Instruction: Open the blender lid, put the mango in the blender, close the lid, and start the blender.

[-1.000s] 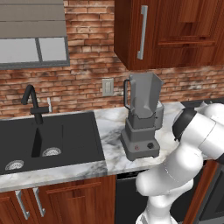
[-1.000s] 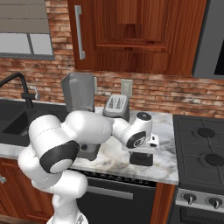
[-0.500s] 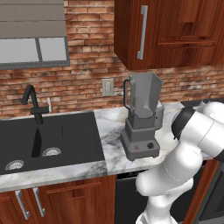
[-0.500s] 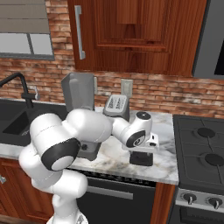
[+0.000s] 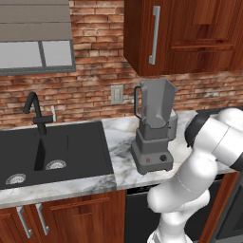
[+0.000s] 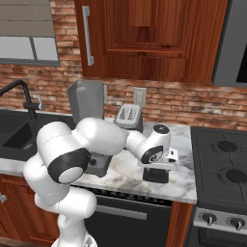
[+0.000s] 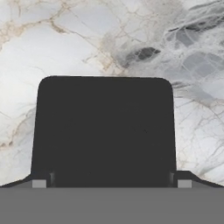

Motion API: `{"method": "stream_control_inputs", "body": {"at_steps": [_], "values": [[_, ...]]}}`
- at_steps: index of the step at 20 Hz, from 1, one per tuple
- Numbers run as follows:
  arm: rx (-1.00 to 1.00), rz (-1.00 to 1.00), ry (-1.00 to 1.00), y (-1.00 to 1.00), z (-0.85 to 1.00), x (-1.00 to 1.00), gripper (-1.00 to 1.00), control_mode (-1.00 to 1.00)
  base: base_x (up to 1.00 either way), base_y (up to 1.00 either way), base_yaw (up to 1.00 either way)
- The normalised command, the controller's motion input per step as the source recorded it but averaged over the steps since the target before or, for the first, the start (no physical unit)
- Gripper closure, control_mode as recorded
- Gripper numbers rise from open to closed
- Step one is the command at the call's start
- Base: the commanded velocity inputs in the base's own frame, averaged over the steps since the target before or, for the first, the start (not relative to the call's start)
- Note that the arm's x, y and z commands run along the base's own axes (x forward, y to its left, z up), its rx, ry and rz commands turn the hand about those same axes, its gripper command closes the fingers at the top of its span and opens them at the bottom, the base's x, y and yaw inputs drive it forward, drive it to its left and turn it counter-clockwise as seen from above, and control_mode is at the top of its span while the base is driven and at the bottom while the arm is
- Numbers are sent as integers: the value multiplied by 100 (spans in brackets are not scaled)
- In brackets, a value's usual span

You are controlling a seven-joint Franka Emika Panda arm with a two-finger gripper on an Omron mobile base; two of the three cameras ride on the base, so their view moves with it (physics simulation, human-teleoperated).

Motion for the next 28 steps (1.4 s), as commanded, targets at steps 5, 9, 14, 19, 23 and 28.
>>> {"method": "stream_control_inputs", "body": {"at_steps": [5, 9, 14, 19, 23, 28], "values": [[0, 0, 0, -17, -1, 0, -100, -100, 0, 0, 0], [0, 0, 0, 0, -17, 0, -100, -100, 0, 0, 0], [0, 0, 0, 4, -3, 3, -100, -100, 0, 0, 0], [0, 0, 0, 3, 6, 0, -100, -100, 0, 0, 0], [0, 0, 0, 12, 5, 0, -100, -100, 0, 0, 0], [0, 0, 0, 9, -4, 0, -100, -100, 0, 0, 0]]}}
